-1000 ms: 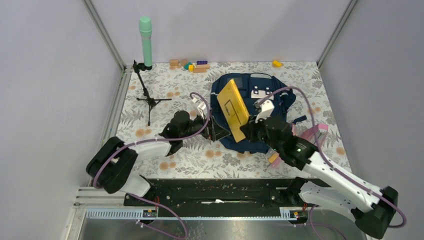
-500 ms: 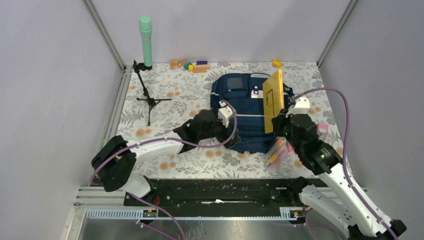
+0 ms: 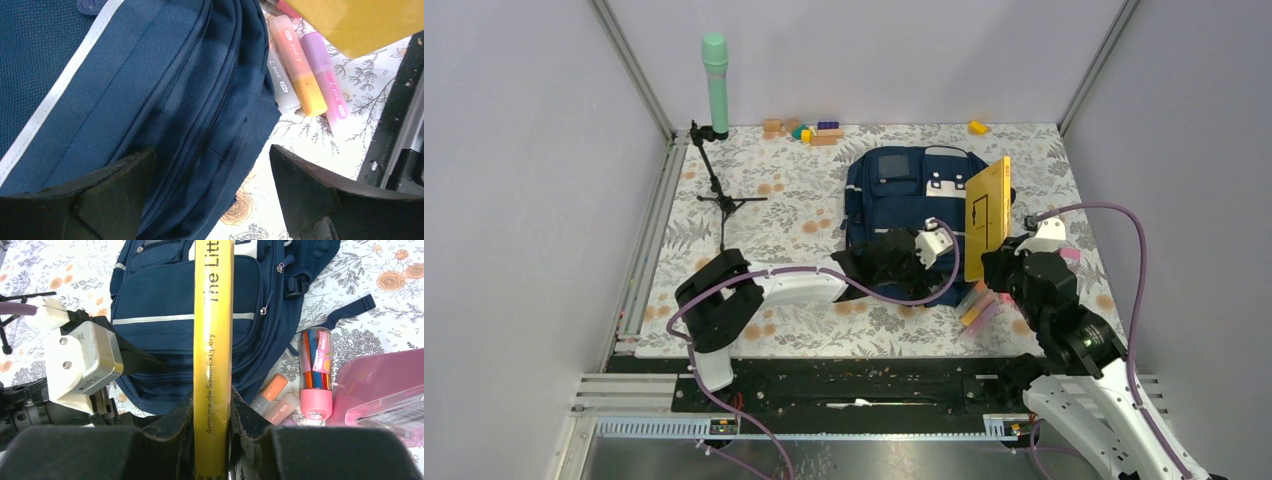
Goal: Pack the student bag
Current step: Place the book in the student bag.
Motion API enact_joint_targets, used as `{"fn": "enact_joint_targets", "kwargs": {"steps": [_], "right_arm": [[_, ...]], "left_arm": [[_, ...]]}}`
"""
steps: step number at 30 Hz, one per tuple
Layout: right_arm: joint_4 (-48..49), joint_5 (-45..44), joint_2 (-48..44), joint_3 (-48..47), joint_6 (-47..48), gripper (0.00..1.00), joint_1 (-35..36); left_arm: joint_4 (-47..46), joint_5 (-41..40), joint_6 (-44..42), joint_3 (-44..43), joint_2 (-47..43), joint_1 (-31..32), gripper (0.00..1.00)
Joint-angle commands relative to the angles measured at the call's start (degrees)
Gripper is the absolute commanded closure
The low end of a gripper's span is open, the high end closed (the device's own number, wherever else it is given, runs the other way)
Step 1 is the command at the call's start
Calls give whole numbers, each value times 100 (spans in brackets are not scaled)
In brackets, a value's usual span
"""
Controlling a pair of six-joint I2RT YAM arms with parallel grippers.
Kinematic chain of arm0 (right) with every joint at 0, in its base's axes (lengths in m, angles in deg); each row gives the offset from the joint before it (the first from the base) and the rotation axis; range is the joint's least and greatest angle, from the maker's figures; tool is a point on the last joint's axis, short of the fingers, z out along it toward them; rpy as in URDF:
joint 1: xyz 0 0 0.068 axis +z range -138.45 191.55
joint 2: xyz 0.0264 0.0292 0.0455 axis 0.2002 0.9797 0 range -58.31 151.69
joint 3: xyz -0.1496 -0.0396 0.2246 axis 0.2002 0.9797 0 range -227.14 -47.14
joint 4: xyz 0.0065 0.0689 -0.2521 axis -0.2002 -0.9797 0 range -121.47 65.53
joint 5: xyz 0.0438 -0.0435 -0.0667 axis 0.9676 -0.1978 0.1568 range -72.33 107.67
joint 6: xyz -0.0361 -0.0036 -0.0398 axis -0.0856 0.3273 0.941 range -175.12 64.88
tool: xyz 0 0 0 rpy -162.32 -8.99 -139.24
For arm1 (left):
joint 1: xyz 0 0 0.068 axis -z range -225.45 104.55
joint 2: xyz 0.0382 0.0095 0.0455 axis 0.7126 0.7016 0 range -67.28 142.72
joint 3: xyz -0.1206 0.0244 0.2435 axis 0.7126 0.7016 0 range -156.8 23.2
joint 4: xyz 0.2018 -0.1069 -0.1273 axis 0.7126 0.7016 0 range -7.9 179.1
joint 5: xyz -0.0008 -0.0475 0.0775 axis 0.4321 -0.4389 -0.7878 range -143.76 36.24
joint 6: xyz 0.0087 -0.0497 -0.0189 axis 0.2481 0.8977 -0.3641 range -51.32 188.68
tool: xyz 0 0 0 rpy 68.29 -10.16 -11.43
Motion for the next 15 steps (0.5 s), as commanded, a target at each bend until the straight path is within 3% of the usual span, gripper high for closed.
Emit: {"fn": "enact_joint_targets", "kwargs": {"steps": [1,5,10,15], "right_arm": [[448,-39,-196,-73,-103,100,-32],[453,69,-221,-75,-145,100,-34],[438,203,-312,-95,-147,100,-34],[128,379,-571,-312,-267,100,-29]], "left_arm": [[81,-570,-315,-272,145,91,12],[77,-1555,-313,-275,214,134,24],[131,-2025,-377,-407,268,147,43],[178,-2536,-276,-500,-9,145,77]]}}
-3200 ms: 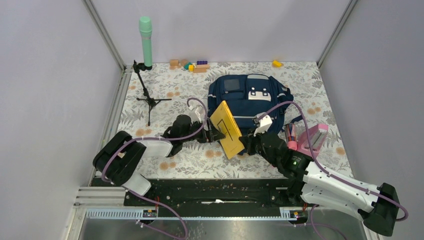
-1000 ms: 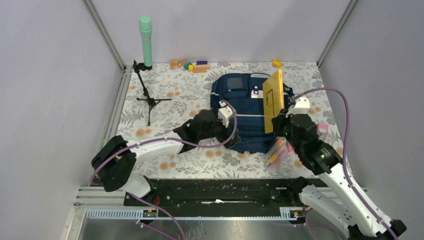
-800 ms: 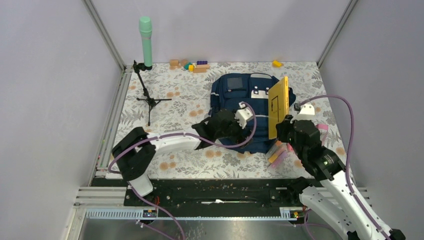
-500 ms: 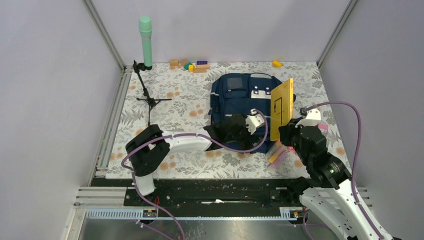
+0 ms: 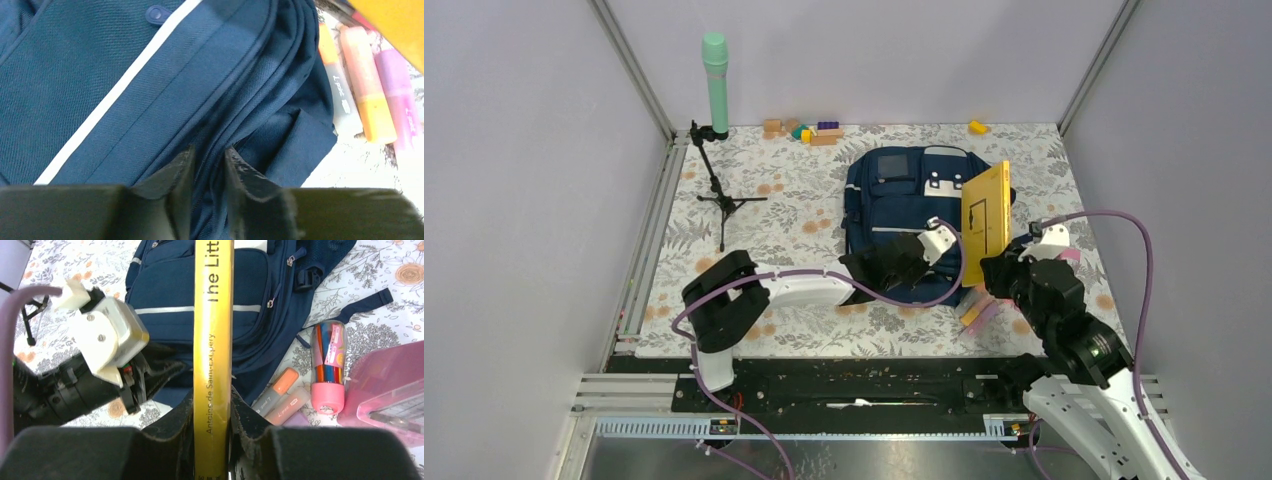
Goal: Pack the student bag
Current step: Place the book in the student bag.
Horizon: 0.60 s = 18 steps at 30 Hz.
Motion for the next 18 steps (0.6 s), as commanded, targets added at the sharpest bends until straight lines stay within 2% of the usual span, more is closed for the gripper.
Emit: {"fn": "enact_joint_targets", "kwargs": {"steps": [1,3,8,11,18], "right_arm": [[170,139,-371,-384,-160,100,-29],[-55,131,-553,-525,-189,100,-29],[-826,88,-908,-1033,-273,100,-29],[-1154,296,-1004,-1220,-402,100,-28],[-1071,1834,-1354,-1113,-1056,100,-34]], "left_arm": [[110,-1052,-22,-303,-301,-71,84],[227,-1243,62,-419,-506,-73,100],[741,-1605,148,-881,-977,-101,100],[1330,-1580,540,-1277,-1137,-254,100],[2173,-1420,912,-1903,-1558,-613,100]]}}
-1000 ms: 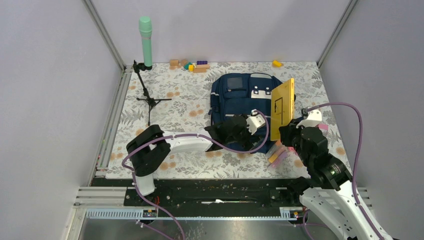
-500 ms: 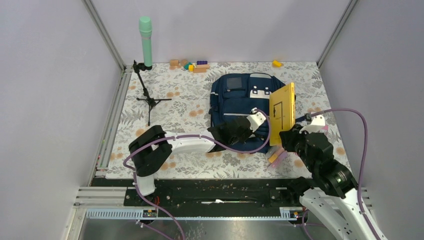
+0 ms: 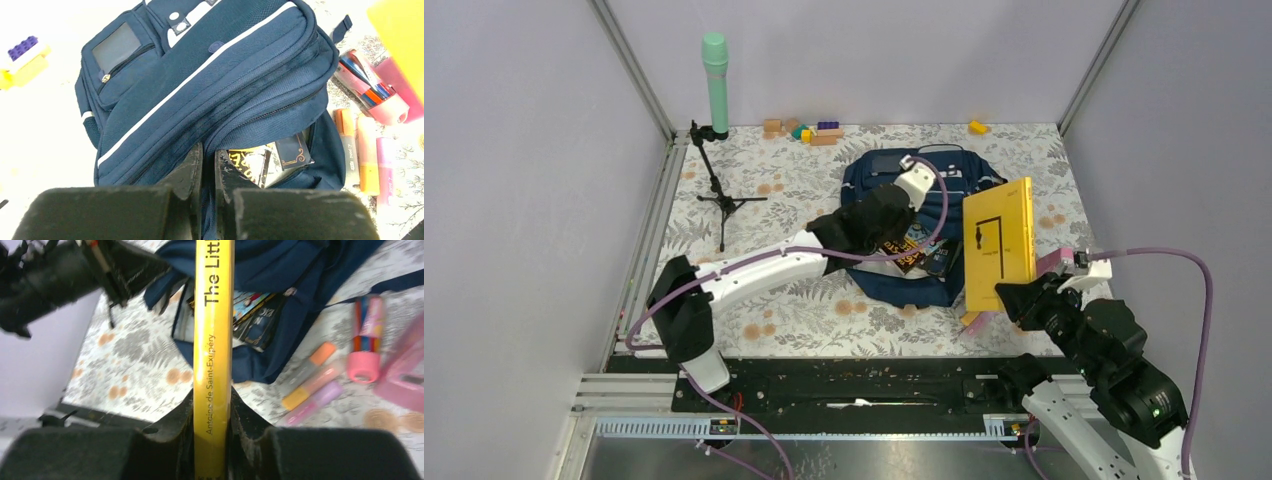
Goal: Pack the student bag
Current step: Place the book in the student bag.
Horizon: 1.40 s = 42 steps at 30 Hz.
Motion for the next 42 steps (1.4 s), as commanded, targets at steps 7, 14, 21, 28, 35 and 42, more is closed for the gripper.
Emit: {"fn": "enact_joint_targets", "kwargs": {"steps": [7,14,21,28,35,42], "right_arm": [[1684,3395,116,672,-1018,100,-21],[3150,4515,625,1235,-1592,100,-11],[4211,4706,1277,1901,-2173,100,333],[5335,3967,2264,2329,-2399,100,1262],[7203,2701,3453,2988,-3439,100,1262],[8578,1417,4391,2819,-3770,100,1300]], "left_arm": [[1423,-35,682,-1209,-845,-689,100],[1914,670,929,-1157,-1258,-1220,100],[1874,1133,860,-949,-1510,-1525,100],[1065,1944,1036,-34,-1981,-1748,100],[385,2216,926,891,-2510,-1749,100],[367,2360,952,983,-2561,-1726,100]]}}
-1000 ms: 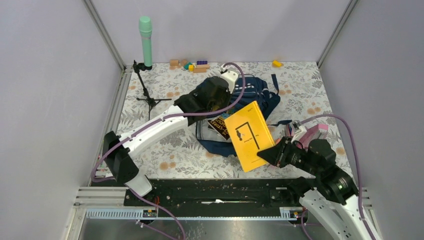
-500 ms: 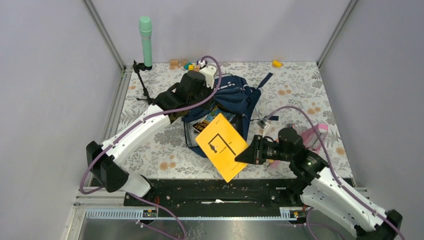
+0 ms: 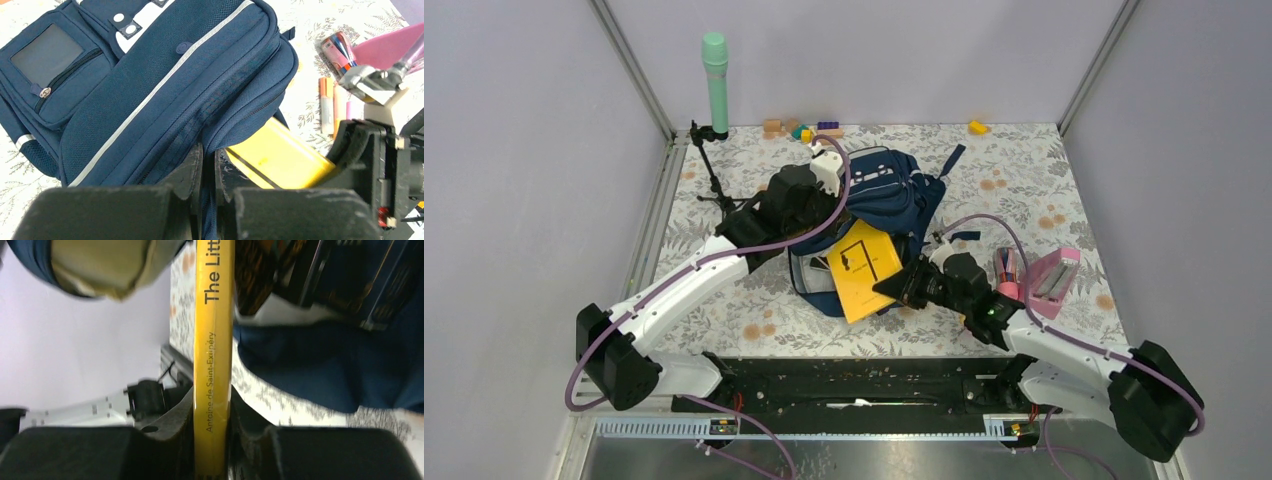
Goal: Pack the student bag
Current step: Place the book in the student bag.
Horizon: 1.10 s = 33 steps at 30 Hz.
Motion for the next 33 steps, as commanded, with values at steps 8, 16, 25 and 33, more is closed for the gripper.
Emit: {"fn": "enact_joint_targets", "kwargs": {"steps": [8,16,25,33], "right_arm": [[2416,-3145,966,-355,-478,100,458],[3730,-4487,1905,-618,-249,100,902],[4154,-4411,3230,-1493,924,89,941],[3877,-4648,3263,-1292,1553,53,945]], "left_arm": [[-883,438,231,-201,-470,-12,100],[-940,643,382,-181,-444,-8,100],[-917,672,333,-208,-456,-8,100],[-804,613,331,-277,-444,-8,100]]}}
